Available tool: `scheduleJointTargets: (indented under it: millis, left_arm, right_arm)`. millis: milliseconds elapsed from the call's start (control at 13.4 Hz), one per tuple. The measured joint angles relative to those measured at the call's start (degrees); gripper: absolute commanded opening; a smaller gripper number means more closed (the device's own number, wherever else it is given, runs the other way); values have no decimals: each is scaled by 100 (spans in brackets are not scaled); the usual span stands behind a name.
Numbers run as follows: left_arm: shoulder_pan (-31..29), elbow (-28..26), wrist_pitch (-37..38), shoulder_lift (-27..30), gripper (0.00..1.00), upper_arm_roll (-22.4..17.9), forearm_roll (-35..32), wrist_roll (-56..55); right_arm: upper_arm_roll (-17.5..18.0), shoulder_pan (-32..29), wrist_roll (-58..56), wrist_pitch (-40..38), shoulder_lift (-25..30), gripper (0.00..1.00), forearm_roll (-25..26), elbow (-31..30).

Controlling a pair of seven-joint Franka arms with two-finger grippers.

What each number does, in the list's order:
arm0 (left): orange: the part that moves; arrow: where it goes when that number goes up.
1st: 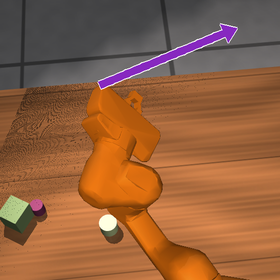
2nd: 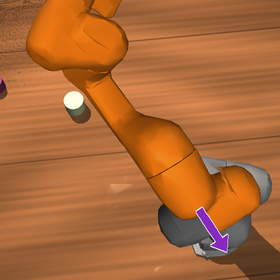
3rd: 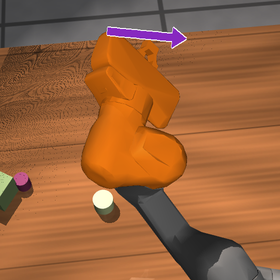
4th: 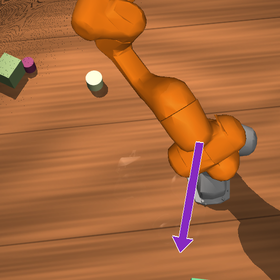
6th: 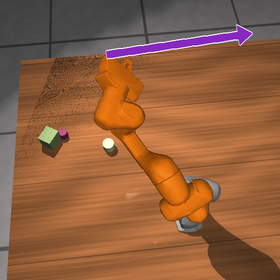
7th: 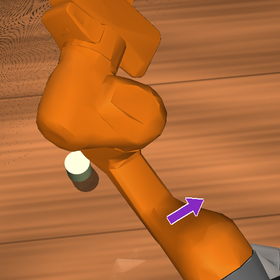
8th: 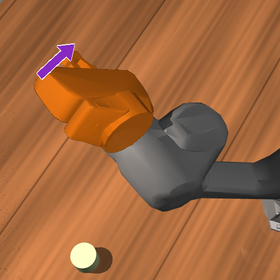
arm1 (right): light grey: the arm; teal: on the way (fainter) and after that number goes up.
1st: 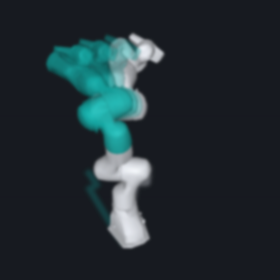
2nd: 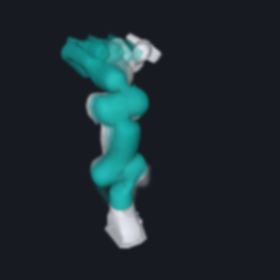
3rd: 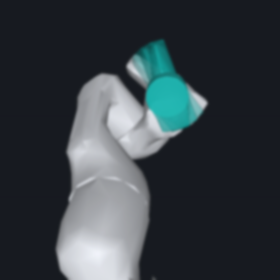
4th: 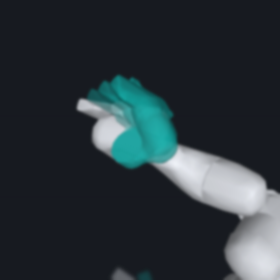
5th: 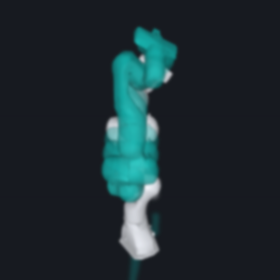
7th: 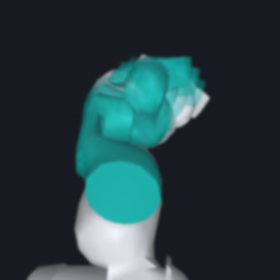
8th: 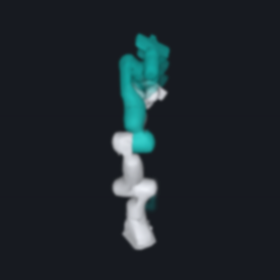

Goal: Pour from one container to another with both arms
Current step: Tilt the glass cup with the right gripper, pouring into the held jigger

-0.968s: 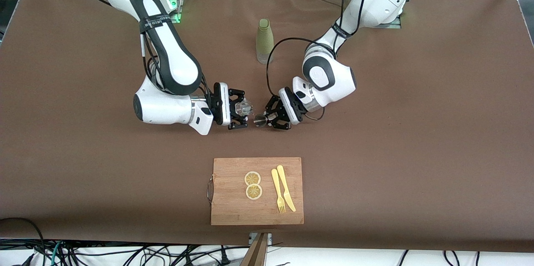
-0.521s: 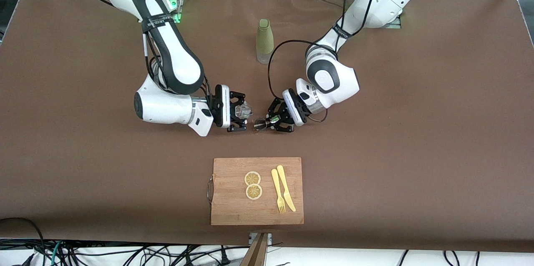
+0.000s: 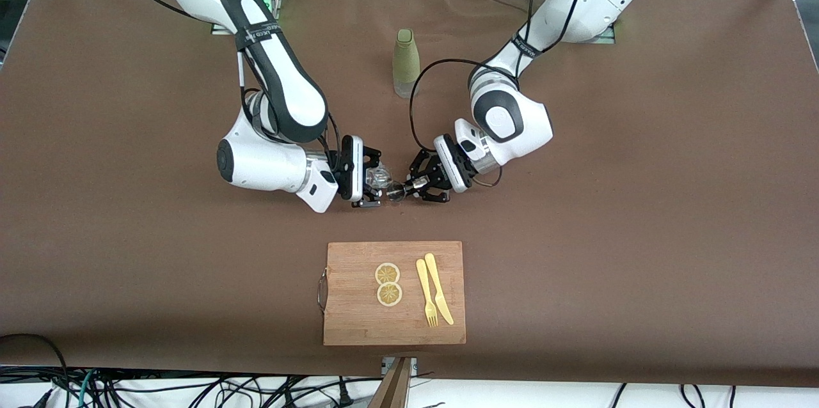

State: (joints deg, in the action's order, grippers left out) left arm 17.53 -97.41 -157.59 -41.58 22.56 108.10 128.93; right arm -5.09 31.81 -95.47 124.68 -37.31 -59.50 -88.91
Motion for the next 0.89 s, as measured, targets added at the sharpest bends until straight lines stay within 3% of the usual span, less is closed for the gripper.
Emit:
scheduleJointTargets:
  millis: [893]
  left_arm:
    - [-201,-96,-3,4,0,184,306,521]
  right_arm:
    - [-8,56,192,42,-142,0,80,258]
